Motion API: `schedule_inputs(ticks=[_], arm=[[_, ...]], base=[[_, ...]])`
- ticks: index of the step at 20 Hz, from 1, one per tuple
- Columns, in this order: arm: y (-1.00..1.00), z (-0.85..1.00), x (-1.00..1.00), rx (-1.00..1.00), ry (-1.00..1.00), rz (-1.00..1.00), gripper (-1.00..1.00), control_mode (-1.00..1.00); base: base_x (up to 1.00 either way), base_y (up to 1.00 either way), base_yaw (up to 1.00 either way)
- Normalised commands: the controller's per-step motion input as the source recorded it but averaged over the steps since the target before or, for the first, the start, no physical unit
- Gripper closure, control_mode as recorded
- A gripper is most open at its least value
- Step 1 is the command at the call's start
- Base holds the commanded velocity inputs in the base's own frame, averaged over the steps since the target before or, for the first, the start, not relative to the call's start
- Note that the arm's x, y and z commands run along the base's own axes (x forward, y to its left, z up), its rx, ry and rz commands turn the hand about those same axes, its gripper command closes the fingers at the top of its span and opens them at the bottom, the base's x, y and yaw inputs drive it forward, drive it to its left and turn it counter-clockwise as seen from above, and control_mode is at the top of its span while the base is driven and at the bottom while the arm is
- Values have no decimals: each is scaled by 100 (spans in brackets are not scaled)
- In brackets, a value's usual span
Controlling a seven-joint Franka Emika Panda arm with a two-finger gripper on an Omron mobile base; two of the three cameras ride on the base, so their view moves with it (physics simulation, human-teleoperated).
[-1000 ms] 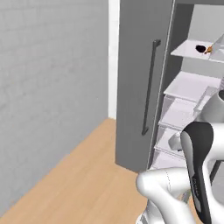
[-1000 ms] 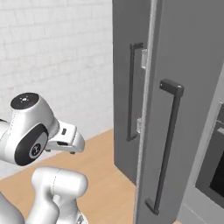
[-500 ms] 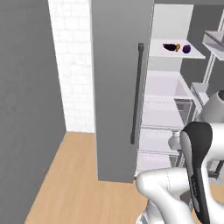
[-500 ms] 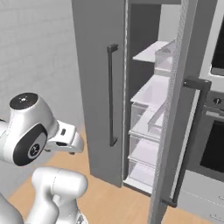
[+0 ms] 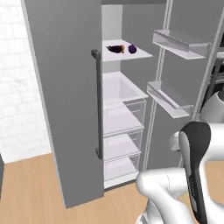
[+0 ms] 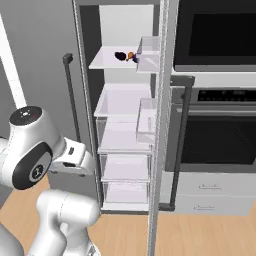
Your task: Place one eggplant and one chicken drumstick in each tupperware on the nearby counter, to pack two identical lunches.
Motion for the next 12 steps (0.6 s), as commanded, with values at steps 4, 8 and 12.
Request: schedule_inputs(ticks=[4,8,12], arm=[[0,0,0,0,0,0,-100,100],[0,0,0,0,0,0,-100,100],[0,0,0,0,0,0,-100,100]], base=[[49,0,-12],[74,5,4],[99,0,7]])
